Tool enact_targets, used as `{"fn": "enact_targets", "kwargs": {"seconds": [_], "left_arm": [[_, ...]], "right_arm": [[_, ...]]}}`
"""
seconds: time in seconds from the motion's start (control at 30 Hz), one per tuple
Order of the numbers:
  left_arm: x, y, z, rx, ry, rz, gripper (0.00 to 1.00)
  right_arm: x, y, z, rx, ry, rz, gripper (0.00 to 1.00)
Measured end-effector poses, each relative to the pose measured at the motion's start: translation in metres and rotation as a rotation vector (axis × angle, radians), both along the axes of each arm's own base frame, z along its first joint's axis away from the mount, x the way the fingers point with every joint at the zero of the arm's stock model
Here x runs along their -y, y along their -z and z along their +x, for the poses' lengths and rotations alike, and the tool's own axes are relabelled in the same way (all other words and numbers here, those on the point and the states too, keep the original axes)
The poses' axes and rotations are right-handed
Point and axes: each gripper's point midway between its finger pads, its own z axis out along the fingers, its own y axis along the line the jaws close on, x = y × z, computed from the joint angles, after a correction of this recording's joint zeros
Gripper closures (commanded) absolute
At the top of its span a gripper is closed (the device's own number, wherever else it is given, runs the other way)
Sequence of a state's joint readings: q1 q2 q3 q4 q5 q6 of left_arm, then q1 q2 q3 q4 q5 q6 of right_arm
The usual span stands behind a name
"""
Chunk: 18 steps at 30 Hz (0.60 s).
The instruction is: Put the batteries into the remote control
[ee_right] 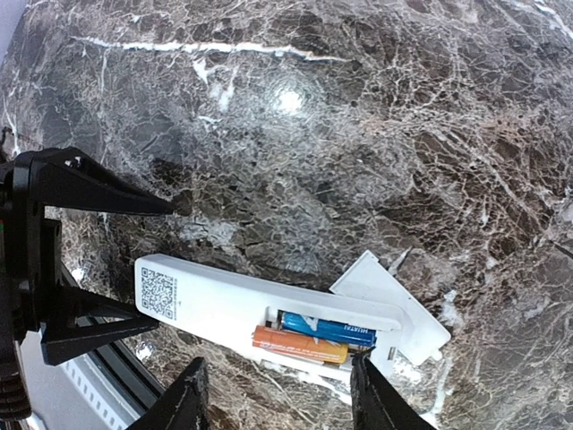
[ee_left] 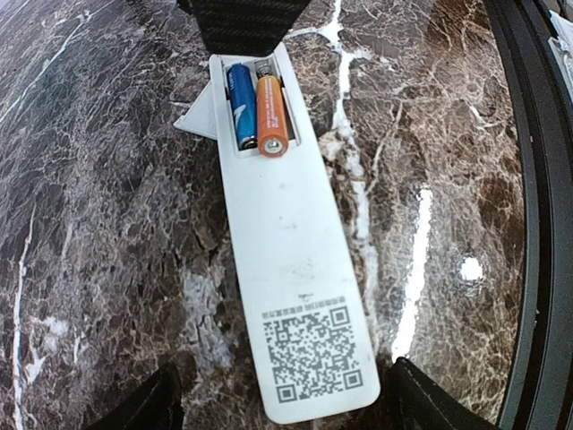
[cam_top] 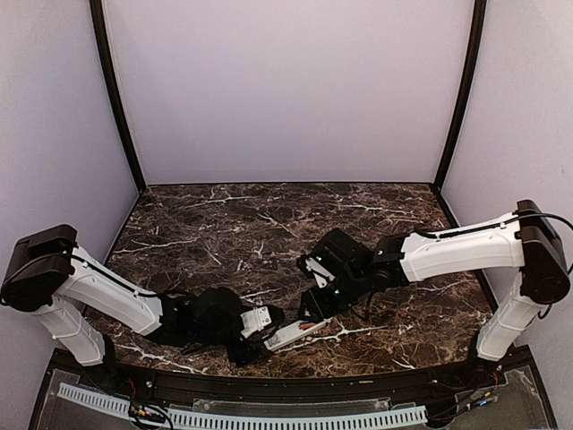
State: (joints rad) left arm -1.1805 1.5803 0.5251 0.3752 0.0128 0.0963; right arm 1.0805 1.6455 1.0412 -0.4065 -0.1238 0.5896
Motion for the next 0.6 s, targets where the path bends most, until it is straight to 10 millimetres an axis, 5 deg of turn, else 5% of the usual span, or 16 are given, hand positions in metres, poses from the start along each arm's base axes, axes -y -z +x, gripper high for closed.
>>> {"fn": "enact_targets", "kwargs": {"seconds": [0.27, 0.6], "left_arm": [[0.01, 0.003, 0.0, 0.002, 0.008, -0.048, 0.34], [0.014, 0.003, -0.001, -0.012, 0.007, -0.073, 0.64]], "right_arm": [[0.008, 0.006, 0.01, 0.067, 0.074, -0.052, 0.41], [0.01, 0.016, 0.006, 0.07, 0.07, -0.089, 0.39]]}}
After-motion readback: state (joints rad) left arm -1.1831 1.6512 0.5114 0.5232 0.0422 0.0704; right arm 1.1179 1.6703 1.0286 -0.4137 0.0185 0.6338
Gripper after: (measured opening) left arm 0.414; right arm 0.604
